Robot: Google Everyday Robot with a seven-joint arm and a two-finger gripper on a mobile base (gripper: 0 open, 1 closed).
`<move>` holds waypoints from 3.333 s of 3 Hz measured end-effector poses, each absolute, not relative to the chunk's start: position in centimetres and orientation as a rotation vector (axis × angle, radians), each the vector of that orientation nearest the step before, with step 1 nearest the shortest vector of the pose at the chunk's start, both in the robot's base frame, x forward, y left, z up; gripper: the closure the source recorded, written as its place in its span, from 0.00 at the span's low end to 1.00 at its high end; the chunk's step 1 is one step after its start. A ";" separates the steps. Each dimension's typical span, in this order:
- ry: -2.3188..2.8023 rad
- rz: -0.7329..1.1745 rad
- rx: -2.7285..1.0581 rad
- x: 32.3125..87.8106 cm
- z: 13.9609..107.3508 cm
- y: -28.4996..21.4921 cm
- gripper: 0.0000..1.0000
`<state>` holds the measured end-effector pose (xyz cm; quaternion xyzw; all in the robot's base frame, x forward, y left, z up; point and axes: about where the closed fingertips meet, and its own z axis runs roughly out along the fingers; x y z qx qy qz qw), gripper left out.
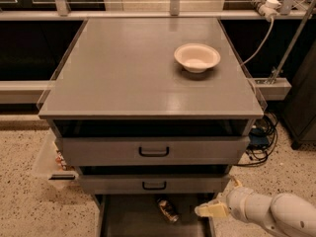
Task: Pick orange can from bottom drawer and place on counter
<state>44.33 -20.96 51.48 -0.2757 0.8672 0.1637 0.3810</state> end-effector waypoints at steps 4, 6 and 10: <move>2.216 0.535 -0.749 42.8 42.7 -16.1 0.00; 2.196 0.614 -0.719 42.7 35.0 -15.8 0.00; 2.207 0.751 -0.698 43.9 26.0 -13.1 0.00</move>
Offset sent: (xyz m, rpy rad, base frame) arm -0.0145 0.0487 -0.0910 0.0499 0.0715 0.0953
